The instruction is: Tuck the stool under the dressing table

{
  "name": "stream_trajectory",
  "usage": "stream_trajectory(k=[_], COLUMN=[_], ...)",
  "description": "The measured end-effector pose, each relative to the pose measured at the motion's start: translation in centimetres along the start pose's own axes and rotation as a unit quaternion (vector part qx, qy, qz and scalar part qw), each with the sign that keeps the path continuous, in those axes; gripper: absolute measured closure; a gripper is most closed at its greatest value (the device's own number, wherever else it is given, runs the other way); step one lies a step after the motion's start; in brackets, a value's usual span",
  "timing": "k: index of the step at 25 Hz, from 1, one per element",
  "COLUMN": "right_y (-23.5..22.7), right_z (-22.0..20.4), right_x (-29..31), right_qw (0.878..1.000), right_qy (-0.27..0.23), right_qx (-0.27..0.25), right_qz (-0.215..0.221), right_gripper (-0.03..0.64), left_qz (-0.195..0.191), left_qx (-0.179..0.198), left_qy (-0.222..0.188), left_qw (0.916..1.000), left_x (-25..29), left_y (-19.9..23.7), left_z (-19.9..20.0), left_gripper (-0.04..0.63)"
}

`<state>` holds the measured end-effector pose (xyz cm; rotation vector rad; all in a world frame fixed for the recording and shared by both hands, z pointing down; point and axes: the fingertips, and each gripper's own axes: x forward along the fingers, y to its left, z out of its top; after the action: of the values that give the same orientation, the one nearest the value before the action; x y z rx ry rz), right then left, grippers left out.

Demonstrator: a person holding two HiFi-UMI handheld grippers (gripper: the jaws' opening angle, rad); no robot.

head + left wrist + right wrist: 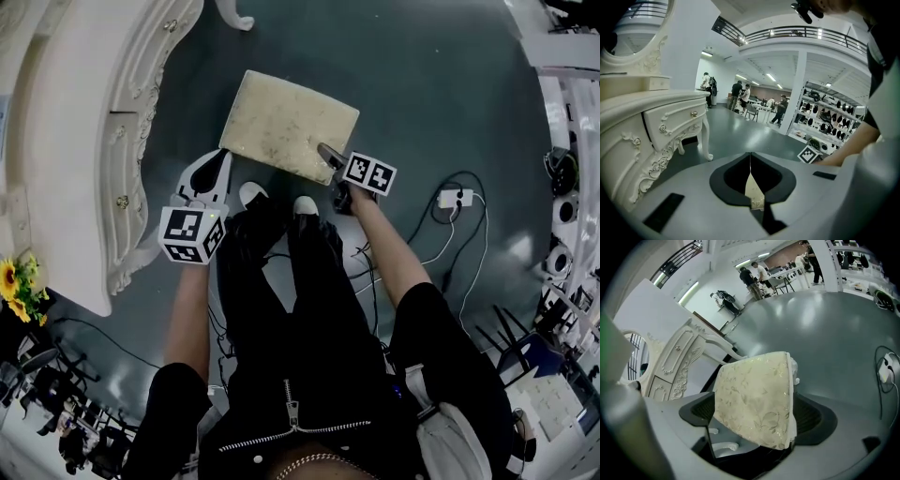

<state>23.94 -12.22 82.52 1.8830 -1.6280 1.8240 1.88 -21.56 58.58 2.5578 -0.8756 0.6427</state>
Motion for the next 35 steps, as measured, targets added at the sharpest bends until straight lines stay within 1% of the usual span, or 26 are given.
stream_trajectory(k=[4, 9, 16, 18, 19, 20, 21, 24, 30, 35], right_y=[-2.4, -4.9, -6.2, -6.1, -5.8, -5.5, -5.5, -5.9, -4.9, -3.3], right_z=[-0.5, -0.9, -2.2, -2.4, -2.4, -2.5, -2.6, -2.5, -2.1, -1.9], right_x=[2.6, 5.2, 7.4, 7.8, 8.1, 8.3, 8.3, 8.0, 8.5, 9.9], right_qw=[1.0, 0.999, 0.998, 0.997, 0.995, 0.994, 0.993, 0.993, 0.994, 0.994], right_qy=[0.014, 0.029, 0.042, 0.042, 0.043, 0.047, 0.051, 0.056, 0.035, 0.049], right_qx=[0.025, 0.026, 0.045, 0.052, 0.061, 0.072, 0.079, 0.077, 0.074, 0.071], right_qz=[0.004, 0.004, 0.022, 0.042, 0.059, 0.072, 0.077, 0.069, 0.068, 0.072], right_gripper=[0.104, 0.091, 0.094, 0.091, 0.106, 0.148, 0.141, 0.143, 0.161, 0.164], left_qz=[0.003, 0.009, 0.013, 0.02, 0.026, 0.03, 0.033, 0.037, 0.048, 0.054], left_qx=[0.0, -0.003, -0.007, -0.012, -0.014, -0.017, -0.02, -0.028, -0.042, -0.052], left_qy=[0.0, -0.007, 0.001, -0.001, -0.002, -0.003, -0.003, -0.006, -0.008, -0.016], left_qw=[1.0, 0.9999, 0.9999, 0.9997, 0.9996, 0.9994, 0.9992, 0.9989, 0.9979, 0.9971], left_x=[0.9, 1.6, 1.5, 1.2, 0.9, 0.7, 0.6, 0.3, -0.1, -0.2], left_y=[1.0, 1.8, 2.8, 3.3, 3.7, 4.0, 4.1, 4.6, 5.9, 6.4], left_z=[-1.4, -2.9, -5.0, -5.3, -5.3, -5.4, -5.6, -6.2, -7.4, -7.8], left_gripper=[0.574, 0.574, 0.574, 0.574, 0.574, 0.574, 0.574, 0.574, 0.574, 0.574])
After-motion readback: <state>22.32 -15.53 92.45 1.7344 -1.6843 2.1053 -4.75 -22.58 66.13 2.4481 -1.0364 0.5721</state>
